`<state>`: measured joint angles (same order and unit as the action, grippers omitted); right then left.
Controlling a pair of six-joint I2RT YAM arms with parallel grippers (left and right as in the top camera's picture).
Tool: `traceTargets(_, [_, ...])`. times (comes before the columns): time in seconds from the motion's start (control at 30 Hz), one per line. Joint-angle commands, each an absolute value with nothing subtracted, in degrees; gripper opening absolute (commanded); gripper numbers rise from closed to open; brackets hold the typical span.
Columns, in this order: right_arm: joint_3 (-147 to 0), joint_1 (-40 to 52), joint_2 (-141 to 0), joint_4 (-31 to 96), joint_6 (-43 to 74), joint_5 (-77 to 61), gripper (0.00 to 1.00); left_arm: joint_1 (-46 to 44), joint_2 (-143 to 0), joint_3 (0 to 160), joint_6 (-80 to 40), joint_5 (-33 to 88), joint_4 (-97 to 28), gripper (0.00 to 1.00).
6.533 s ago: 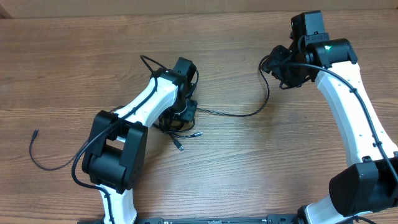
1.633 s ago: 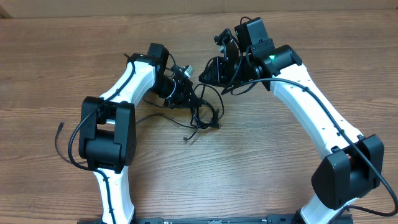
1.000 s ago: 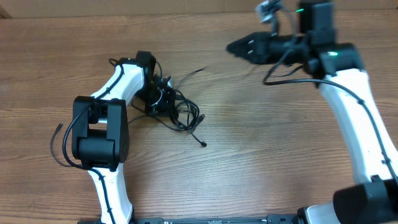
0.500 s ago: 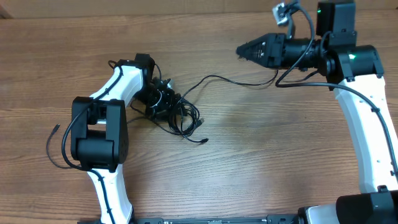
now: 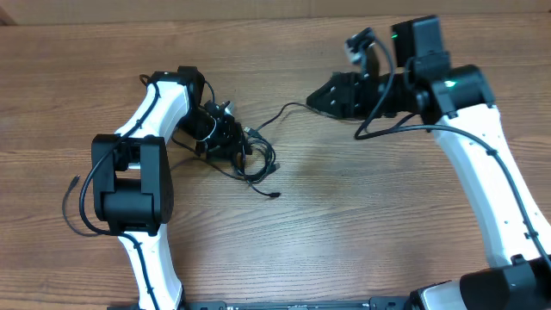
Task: Untangle cables
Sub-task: 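Move the right gripper back left to grasp the bundle beside the left gripper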
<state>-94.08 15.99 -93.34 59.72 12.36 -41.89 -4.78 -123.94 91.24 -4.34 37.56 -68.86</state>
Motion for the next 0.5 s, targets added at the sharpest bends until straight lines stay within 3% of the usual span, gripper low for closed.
traceTargets(0.0, [-93.7,19.5,-95.5,59.9,11.0,-37.9,0.43,-5.0,-124.6,92.7,-3.2,40.7,-69.9,0.04])
traceTargets(0.47, [-93.7,25.4,-104.2,59.9,12.1,-38.0,0.54,-5.0,-122.3,100.6,-2.1,43.1,-78.7,0.04])
